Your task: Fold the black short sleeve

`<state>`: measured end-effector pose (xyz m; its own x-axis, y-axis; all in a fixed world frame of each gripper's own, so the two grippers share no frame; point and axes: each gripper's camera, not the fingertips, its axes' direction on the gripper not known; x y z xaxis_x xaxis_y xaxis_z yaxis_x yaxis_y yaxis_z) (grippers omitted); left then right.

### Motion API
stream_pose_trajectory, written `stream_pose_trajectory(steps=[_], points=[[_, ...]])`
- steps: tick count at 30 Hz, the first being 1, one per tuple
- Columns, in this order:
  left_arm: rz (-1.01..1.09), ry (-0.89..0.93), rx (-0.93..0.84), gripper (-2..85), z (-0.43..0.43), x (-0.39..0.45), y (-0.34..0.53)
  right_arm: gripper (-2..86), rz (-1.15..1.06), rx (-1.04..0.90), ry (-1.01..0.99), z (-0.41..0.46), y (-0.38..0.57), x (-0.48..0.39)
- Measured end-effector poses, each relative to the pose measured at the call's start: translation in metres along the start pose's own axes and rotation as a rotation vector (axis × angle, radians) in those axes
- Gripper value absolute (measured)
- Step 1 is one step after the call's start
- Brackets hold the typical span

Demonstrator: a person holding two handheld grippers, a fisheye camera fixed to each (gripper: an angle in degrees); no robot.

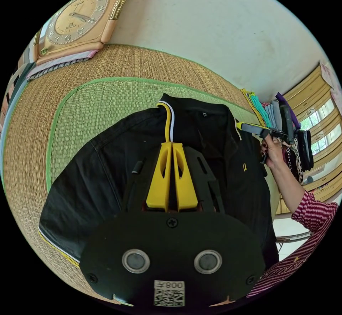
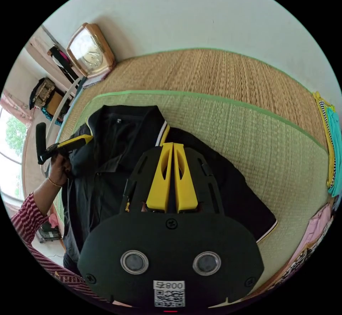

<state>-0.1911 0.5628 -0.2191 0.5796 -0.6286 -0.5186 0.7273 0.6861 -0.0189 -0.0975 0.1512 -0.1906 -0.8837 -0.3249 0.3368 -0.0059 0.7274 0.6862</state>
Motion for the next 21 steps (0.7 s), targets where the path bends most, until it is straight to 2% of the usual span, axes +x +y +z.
stream_pose_trajectory(steps=[3,8,13,15,17,21], points=[[-0.027,0.018,-0.010,0.0,0.013,-0.017,-0.005,0.0,0.078,-0.005,-0.095,0.005,-0.005,0.022],[-0.012,0.031,0.017,0.0,0.009,-0.035,0.016,0.1,0.038,0.023,-0.085,-0.032,0.026,0.022],[-0.042,-0.121,-0.009,0.1,0.011,-0.077,0.049,0.1,0.149,0.056,0.013,-0.060,0.089,0.066],[-0.082,-0.054,-0.025,0.0,0.024,-0.106,0.049,0.0,0.183,-0.018,0.001,-0.044,0.095,0.085],[-0.120,-0.053,-0.031,0.1,0.030,-0.117,0.045,0.0,0.228,-0.002,-0.051,-0.048,0.097,0.095],[-0.066,-0.041,-0.001,0.2,0.024,-0.120,0.058,0.1,0.185,0.009,-0.023,-0.070,0.107,0.080]])
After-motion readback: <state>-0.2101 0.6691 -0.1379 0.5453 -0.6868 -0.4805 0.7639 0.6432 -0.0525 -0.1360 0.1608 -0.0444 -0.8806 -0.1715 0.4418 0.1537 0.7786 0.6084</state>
